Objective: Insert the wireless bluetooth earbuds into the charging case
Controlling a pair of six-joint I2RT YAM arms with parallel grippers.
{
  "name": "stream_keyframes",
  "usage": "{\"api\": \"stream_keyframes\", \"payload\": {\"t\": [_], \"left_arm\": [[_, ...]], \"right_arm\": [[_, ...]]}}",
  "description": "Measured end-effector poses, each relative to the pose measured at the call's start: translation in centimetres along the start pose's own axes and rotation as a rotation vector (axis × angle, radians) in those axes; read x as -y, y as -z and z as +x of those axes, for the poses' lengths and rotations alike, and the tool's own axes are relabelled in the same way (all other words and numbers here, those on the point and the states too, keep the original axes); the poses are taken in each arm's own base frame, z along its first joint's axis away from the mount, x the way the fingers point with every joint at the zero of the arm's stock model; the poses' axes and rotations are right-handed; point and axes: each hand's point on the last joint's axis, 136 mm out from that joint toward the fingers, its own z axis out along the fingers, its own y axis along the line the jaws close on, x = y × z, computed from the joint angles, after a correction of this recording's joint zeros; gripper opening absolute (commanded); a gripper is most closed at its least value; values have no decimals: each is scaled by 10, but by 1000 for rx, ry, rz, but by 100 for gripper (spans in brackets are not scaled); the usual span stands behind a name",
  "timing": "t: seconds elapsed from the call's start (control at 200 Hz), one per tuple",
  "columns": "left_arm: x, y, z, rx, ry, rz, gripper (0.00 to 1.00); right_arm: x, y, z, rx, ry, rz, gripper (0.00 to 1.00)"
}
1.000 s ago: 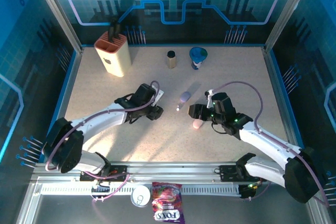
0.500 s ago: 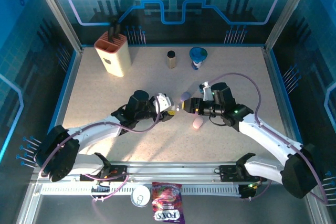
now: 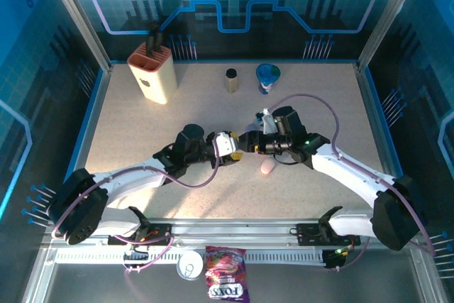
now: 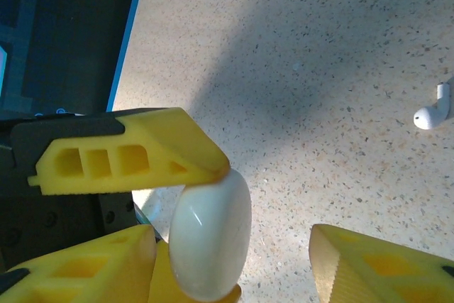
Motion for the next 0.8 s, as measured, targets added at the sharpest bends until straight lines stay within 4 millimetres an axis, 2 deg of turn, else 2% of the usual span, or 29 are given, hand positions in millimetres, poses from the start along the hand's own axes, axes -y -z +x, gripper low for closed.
{"api": "stream_keyframes", "payload": {"t": [0.205,0.375,0.525,0.65,0.8], "left_arm": [[1,0,1,-4,-11,2,50],[2,-1,3,-15,-13,2,52],[1,-1,3,-19,-15,-9,65],[-1,-1,2,-8,-1,-24,79],[-2,3,3,15,66,-53,94]], "right_arm": [[0,-6,2,-22,3,0,40],[-4,-6,3,-26,14,-11,24],[-4,-5,1,-15,41,-2,16],[1,-1,0,11,68,13,14],[13,13,-7,86,97,19,14]]}}
